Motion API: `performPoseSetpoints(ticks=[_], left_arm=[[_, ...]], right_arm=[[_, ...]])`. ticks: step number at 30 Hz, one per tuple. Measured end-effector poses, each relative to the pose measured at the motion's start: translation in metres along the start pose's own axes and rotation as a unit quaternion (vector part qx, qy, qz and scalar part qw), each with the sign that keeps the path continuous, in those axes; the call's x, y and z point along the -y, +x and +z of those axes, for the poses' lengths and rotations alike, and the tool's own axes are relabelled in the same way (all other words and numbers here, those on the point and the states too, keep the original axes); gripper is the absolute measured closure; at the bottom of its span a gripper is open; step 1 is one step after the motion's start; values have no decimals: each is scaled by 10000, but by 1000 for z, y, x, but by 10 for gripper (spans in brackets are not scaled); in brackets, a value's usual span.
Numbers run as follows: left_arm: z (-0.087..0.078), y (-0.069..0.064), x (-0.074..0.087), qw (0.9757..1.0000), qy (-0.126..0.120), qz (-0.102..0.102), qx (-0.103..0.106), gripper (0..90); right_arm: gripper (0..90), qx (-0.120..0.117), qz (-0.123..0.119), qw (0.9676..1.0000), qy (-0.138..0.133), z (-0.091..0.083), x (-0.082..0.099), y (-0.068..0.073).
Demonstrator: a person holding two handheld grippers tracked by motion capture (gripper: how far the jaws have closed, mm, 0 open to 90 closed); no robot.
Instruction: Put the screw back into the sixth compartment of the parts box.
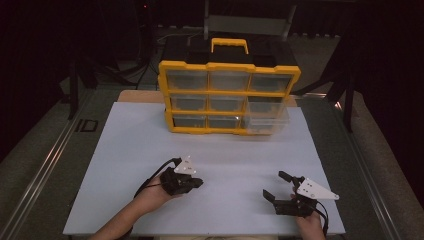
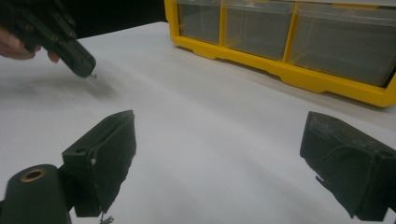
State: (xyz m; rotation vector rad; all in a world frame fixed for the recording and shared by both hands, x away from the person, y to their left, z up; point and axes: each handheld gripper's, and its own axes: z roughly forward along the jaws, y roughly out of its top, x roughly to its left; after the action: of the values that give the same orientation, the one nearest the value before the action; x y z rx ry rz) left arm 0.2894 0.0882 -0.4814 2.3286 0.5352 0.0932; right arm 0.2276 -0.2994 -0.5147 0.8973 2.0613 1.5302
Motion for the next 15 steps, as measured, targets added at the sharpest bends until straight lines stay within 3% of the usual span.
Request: performPoseSetpoints(ticks=[10,15], left_arm=[[-8,4,-27,9999,-89,99,-105,886],[-16,8,-43,9994,-253,129,-172,887]], right_arm=[[106,6,-12,10000,-22,-1,0,0],[106,5,-5,10000,-32,-1,-1,0]])
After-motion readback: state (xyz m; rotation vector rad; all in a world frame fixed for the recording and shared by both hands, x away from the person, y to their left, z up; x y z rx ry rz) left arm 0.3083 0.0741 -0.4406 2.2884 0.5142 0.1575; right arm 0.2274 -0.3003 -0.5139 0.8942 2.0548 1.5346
